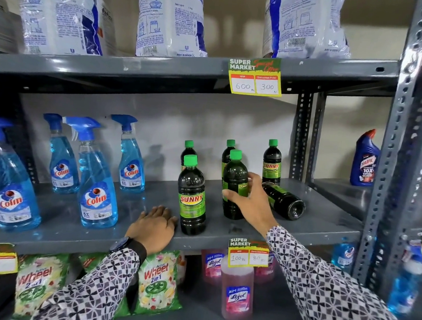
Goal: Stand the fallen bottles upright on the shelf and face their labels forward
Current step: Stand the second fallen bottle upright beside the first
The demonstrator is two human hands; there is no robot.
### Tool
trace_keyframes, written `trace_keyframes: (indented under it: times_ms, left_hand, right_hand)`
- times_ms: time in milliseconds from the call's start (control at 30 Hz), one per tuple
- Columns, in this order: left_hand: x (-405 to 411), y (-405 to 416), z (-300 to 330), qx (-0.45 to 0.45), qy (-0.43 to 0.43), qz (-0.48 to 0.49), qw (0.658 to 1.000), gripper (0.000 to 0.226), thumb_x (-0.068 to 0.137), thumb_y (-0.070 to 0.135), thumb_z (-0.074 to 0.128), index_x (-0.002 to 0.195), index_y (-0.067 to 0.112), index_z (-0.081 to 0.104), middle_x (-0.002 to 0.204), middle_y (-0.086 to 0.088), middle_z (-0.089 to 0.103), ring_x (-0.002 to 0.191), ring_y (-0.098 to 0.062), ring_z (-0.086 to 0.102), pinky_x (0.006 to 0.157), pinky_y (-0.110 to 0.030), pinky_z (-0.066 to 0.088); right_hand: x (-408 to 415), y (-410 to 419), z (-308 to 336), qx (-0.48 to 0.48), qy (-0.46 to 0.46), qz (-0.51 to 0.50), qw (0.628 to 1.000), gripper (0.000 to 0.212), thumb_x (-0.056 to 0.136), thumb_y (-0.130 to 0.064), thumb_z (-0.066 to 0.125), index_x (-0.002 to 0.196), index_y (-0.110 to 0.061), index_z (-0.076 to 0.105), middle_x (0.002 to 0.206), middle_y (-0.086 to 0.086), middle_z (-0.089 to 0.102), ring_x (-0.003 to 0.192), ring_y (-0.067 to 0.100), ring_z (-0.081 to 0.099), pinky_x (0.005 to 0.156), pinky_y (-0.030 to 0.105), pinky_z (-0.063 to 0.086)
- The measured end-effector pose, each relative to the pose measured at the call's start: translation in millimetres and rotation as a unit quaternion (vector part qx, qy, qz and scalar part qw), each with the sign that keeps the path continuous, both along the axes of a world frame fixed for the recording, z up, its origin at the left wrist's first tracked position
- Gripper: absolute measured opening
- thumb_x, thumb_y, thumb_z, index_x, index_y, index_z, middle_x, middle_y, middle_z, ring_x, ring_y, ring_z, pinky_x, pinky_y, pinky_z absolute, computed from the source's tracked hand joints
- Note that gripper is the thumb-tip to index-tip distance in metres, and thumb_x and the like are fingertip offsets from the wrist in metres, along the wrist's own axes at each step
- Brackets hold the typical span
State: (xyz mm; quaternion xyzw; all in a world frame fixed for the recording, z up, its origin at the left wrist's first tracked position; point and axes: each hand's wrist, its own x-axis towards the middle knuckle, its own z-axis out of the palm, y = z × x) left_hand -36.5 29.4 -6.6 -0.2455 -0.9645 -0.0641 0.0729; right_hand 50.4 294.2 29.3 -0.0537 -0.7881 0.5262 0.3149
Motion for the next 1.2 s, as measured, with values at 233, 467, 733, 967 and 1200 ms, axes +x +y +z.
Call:
trace_keyframes:
  times_ms: [233,467,733,967,1200]
  left_hand:
    - [4,0,4,0.001,-0.006,0.001,1.000,0.060,0.107,0.041,0.017,0.160,0.011,0.024,0.171,-0.010,0.018,0.159,-0.023,0.015,0.128,-0.043,0.011]
    - [6,0,5,0.000,-0.009,0.001,1.000,0.060,0.108,0.040,0.017,0.160,0.011,0.023,0.171,-0.010,0.018,0.159,-0.023,0.015,0.128,-0.043,0.011]
    - [6,0,4,-0.001,-0.005,0.000,1.000,0.060,0.108,0.041,0.017,0.159,0.011,0.025,0.170,-0.010,0.019,0.158,-0.023,0.016,0.127,-0.043,0.012]
    - [3,0,2,0.018,-0.013,-0.001,1.000,0.059,0.107,0.044,0.018,0.158,0.015,0.028,0.170,-0.008,0.021,0.158,-0.022,0.017,0.128,-0.043,0.012]
    - [1,-1,3,0.019,-0.014,0.005,1.000,0.059,0.107,0.044,0.019,0.158,0.016,0.030,0.170,-0.008,0.022,0.158,-0.022,0.017,0.128,-0.043,0.012]
  right_hand:
    - [-7,19,-10,-0.037,-0.014,0.082,0.996,0.067,0.086,0.005,0.080,0.139,-0.028,0.056,0.129,0.003,0.075,0.122,0.020,0.071,0.116,0.053,0.050]
    - [-9,18,-14,0.022,-0.010,0.006,1.000,0.090,0.059,-0.057,0.095,0.135,-0.047,0.047,0.138,-0.003,0.061,0.126,0.015,0.063,0.112,0.041,0.051]
    - [-13,21,-18,0.030,-0.012,0.006,0.999,0.097,0.066,-0.044,0.098,0.148,-0.031,0.048,0.135,-0.006,0.062,0.124,0.016,0.064,0.114,0.043,0.051]
    - [-14,24,-18,0.004,-0.014,0.041,0.999,0.082,0.079,-0.037,0.092,0.148,-0.026,0.049,0.134,-0.002,0.067,0.125,0.016,0.065,0.115,0.046,0.049]
    - [-12,28,-17,-0.059,-0.021,0.043,0.997,0.080,0.066,-0.019,0.102,0.132,-0.021,0.056,0.121,0.000,0.076,0.113,0.017,0.074,0.108,0.047,0.057]
